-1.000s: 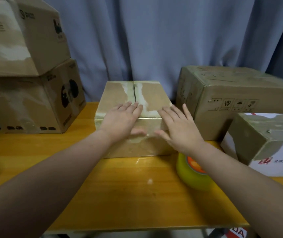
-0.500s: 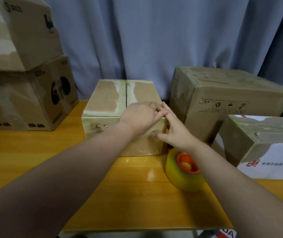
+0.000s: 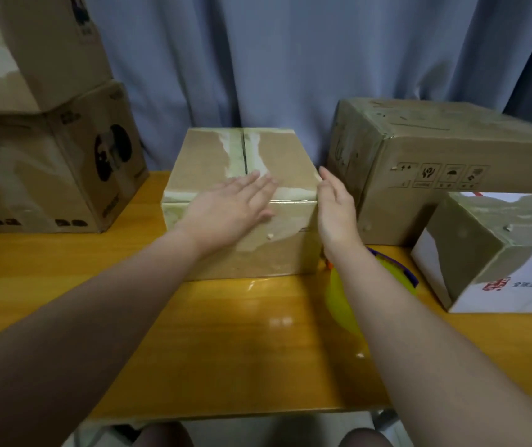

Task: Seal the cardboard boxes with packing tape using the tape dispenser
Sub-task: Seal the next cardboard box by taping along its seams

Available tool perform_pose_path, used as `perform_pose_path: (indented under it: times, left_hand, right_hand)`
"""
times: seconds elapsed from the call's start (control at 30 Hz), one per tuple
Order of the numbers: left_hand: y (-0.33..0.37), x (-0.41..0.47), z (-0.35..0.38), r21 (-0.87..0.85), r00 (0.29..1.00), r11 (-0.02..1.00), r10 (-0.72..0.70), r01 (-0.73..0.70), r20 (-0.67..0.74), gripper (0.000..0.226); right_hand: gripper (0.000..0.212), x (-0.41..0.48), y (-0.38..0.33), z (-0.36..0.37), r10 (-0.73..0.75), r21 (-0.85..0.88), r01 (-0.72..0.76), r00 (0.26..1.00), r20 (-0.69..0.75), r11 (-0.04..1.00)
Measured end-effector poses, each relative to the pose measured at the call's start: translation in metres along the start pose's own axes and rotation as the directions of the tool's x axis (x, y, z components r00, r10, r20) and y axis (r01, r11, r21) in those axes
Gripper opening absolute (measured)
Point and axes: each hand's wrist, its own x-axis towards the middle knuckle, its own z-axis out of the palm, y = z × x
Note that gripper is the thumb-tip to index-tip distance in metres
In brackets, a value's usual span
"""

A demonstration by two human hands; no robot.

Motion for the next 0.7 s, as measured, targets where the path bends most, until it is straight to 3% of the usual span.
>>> perform_pose_path:
  times: [0.13,0.3,0.5,0.7]
  left_hand:
    - [-0.034,-0.036,0.004,0.034,0.999,0.999,-0.019,0.02,-0.034,0.053]
    - [-0.06,-0.073,-0.001,-0.125,0.98,0.975,-0.191,0.184,-0.051,0.048]
    - [-0.053,-0.077,-0.012,-0.222,0.978,0.953,-0.198,0.208,0.066,0.066]
    - [-0.019,-0.104,-0.024,-0.294,0.965,0.922,-0.262,0.251,0.001,0.062]
  right_hand:
    - [0.038,-0.002,0.0,0.0,-0.01,-0.007,0.01,1.0,-0.025,1.0]
    - [0.039,-0.004,-0.011,-0.003,-0.065,-0.245,0.061,0.998,-0.008,0.968]
    - [0.039,-0.022,-0.023,0.009,-0.138,-0.586,-0.024,0.963,-0.23,0.81]
    - [0.06,-0.043,-0.041,0.039,0.038,-0.657,-0.114,0.991,-0.129,0.745]
